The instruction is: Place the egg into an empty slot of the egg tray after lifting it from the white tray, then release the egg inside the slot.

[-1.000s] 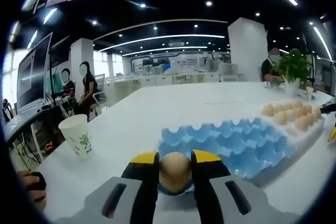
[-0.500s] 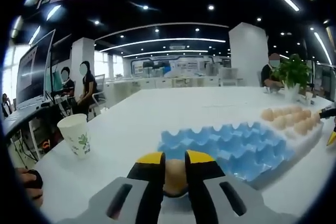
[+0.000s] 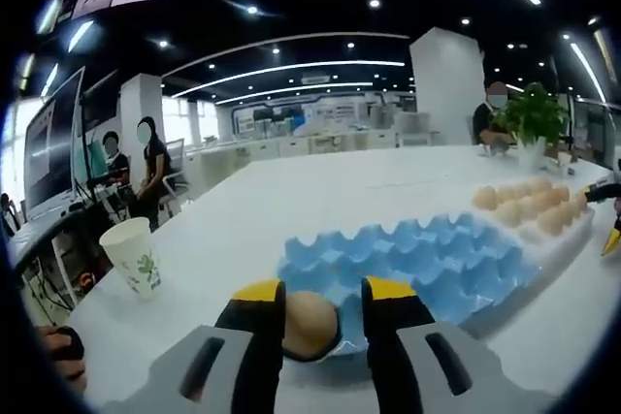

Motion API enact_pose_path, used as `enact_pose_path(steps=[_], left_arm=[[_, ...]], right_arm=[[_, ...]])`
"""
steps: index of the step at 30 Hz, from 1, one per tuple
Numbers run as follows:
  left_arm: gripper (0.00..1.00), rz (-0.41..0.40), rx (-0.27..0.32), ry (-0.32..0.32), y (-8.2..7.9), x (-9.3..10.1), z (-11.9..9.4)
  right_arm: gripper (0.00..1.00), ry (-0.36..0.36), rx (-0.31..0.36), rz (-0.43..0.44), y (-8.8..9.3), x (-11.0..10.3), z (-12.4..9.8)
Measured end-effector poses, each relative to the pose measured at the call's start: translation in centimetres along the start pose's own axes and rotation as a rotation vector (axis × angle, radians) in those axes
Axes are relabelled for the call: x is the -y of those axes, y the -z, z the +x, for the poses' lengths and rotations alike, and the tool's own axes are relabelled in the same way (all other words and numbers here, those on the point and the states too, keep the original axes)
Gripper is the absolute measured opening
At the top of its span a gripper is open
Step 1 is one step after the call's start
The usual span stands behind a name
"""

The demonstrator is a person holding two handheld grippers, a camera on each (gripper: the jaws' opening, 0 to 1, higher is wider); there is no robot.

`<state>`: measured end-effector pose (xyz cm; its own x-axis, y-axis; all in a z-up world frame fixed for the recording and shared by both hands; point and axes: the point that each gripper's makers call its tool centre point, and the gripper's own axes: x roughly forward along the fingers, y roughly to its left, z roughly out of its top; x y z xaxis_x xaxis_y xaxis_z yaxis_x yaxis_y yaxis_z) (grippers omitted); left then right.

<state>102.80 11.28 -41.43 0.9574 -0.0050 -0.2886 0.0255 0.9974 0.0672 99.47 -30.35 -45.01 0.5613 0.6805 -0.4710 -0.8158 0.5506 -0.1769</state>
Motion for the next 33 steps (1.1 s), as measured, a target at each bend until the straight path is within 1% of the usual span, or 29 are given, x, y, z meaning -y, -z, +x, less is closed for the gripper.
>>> enact_pose_path(steps=[4, 13, 20, 26, 31, 33], left_arm=[[0.35, -0.004, -0.004, 0.012, -0.1, 0.2, 0.1], [0.41, 0.01, -0.002, 0.048, -0.5, 1.6, 0.2], [0.41, 0.002, 0.004, 0.075, -0.7, 2.4, 0.3], [0.42, 0.01, 0.001, 0.108, -0.8, 3.9, 0.7], [0.42, 0.005, 0.002, 0.131, -0.9, 4.7, 1.0], [0.42, 0.006, -0.001, 0.137, -0.9, 4.9, 1.2]], right_arm=[[0.96, -0.001, 0.0, -0.003, 0.0, 0.0, 0.0], [0.96, 0.0, 0.001, -0.002, 0.1, 0.0, 0.0], [0.97, 0.0, 0.006, -0.004, 0.1, 0.0, 0.0], [0.97, -0.001, 0.011, -0.008, 0.1, 0.0, 0.0], [0.98, -0.007, 0.01, -0.024, 0.2, -0.1, 0.0], [0.98, -0.007, 0.016, -0.017, 0.1, -0.1, 0.0]])
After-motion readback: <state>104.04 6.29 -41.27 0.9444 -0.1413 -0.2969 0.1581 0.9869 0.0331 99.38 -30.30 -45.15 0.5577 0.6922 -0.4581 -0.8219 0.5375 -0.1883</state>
